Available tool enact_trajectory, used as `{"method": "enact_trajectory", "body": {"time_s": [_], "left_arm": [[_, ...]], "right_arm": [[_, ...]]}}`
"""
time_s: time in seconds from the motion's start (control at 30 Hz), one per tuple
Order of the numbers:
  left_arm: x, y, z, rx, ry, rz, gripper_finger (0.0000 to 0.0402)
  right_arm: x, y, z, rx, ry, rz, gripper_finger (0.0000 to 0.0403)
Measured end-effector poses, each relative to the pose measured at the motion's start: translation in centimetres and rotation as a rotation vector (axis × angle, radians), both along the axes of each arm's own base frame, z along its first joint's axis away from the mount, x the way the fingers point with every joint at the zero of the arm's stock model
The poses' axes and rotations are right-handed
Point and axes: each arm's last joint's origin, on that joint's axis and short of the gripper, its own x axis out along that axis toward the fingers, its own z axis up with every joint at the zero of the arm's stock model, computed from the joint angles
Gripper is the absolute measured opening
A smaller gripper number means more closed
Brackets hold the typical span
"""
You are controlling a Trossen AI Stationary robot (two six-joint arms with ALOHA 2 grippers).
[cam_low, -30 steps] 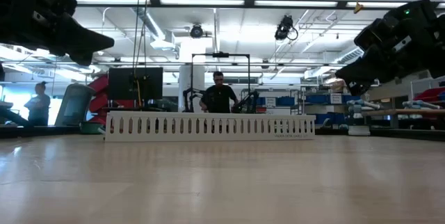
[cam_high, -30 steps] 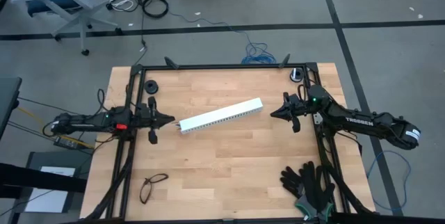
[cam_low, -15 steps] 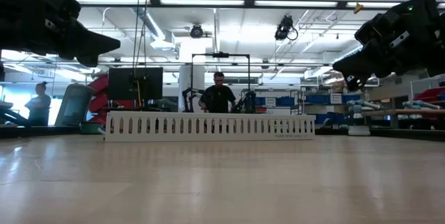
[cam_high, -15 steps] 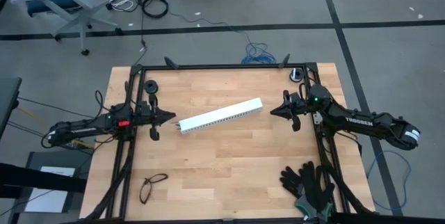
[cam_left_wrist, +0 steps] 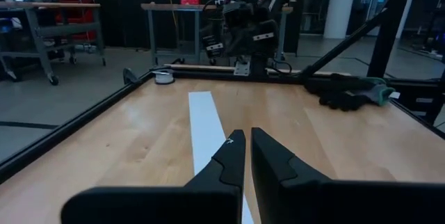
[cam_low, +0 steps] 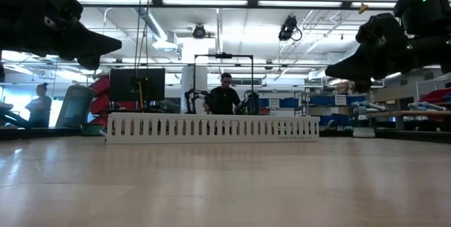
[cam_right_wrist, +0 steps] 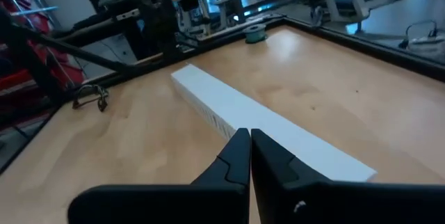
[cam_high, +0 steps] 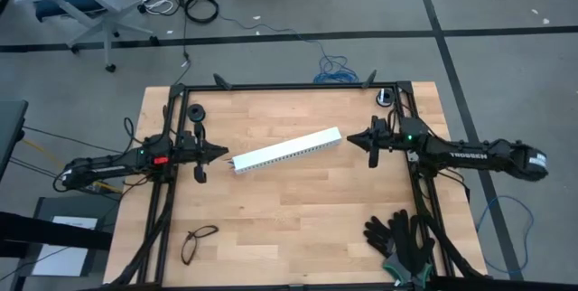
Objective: Ziptie cables
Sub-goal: Return to Home Position
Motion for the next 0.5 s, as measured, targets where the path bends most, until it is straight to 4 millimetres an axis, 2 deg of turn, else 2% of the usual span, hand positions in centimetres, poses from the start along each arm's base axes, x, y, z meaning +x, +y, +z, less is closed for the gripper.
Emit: {"method": "enact_trajectory", "body": {"time_s": [0.23,0.37,0.5], "left_arm": [[0.0,0.0,0.0,-0.002,0.006,0.000,0.0000],[0.0,0.0,-0.1,-0.006,0.006,0.000,0.0000],[0.0,0.0,-0.1,-0.029,0.003,0.001,0.0000]], "right_arm": [[0.7,2.9,0.1,-0.093,0.006,0.019,0.0000],[0.2,3.5,-0.5,-0.073,0.090,-0.033,0.0000],[-0.5,4.1,-0.1,-0.076,0.056,0.001,0.0000]]}}
